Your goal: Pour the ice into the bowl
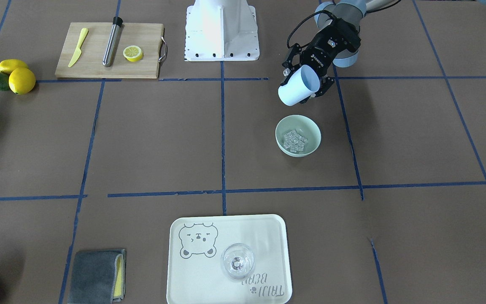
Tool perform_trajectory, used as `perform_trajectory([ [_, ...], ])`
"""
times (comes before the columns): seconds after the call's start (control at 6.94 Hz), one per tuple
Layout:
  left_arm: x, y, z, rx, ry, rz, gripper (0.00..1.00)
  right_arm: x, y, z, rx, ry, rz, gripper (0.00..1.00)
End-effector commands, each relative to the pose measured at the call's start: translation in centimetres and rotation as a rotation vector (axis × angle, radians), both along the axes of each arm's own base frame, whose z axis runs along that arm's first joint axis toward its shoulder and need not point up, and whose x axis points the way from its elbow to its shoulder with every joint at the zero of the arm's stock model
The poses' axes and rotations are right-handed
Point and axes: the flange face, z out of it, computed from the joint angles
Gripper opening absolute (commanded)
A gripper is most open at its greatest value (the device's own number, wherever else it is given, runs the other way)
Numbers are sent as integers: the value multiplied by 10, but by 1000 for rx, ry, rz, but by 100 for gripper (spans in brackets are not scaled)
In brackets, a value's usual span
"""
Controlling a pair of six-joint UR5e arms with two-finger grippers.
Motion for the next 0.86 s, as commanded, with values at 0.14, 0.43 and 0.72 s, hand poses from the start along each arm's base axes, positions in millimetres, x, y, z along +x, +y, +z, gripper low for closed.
perform_trajectory([
  [0.14, 16, -5, 13, -21, -211, 74, 0, 0, 1, 0, 1, 0, 0, 100],
  [0.43, -26, -18, 80, -60, -348, 51, 0, 0, 1, 0, -1, 0, -1, 100],
  [0.72, -111, -46, 152, -141, -464, -51, 0, 0, 1, 0, 1, 0, -1, 100],
])
